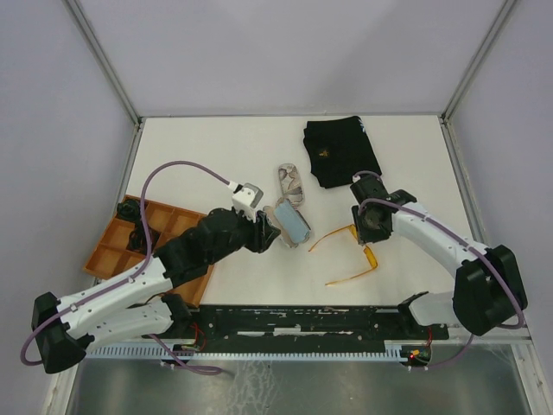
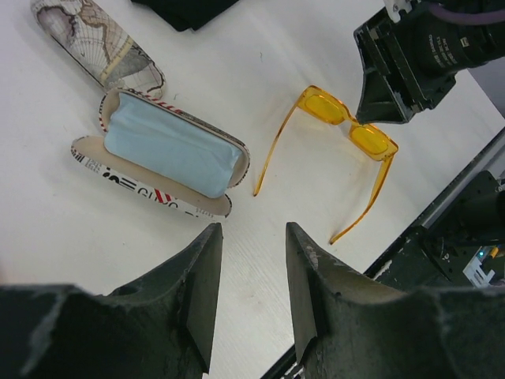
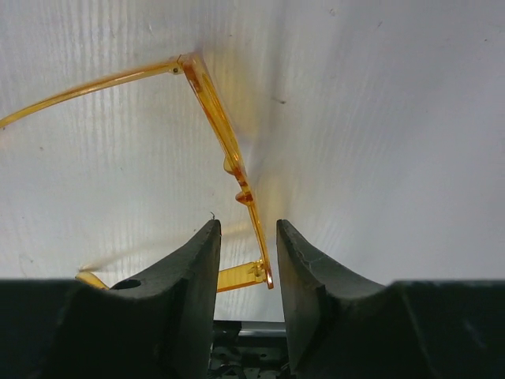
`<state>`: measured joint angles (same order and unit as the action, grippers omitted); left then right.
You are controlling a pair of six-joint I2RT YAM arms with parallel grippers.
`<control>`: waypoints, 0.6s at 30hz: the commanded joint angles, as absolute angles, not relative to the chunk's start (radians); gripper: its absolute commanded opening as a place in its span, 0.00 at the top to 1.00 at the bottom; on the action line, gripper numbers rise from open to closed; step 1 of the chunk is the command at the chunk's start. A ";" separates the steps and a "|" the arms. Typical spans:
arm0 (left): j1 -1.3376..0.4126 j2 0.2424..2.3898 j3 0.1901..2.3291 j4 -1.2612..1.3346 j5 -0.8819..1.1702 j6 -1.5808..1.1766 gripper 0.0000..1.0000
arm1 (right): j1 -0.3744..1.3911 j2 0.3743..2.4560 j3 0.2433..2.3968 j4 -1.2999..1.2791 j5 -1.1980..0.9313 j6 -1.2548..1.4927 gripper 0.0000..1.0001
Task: Organize the sunglasses
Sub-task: Pick up the sunglasses from the center of the board.
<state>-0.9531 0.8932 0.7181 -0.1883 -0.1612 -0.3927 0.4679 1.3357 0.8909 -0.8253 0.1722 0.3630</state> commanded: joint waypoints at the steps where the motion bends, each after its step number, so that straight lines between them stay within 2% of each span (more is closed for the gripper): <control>1: -0.952 0.875 0.717 -0.201 -0.128 -0.459 0.55 | 0.434 1.380 0.961 -0.816 0.155 0.322 0.57; 9: -0.952 0.848 0.730 -0.223 -0.158 -0.441 0.55 | 0.414 1.436 0.962 -0.818 0.094 0.321 0.58; 18: -0.952 0.847 0.726 -0.226 -0.161 -0.437 0.55 | 0.407 1.480 0.969 -0.811 0.104 0.324 0.67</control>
<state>-0.9531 0.8619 0.7128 -0.2432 -0.1524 -0.4149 0.4122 1.4685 0.9279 -0.8234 0.1040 0.3309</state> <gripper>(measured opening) 0.450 0.346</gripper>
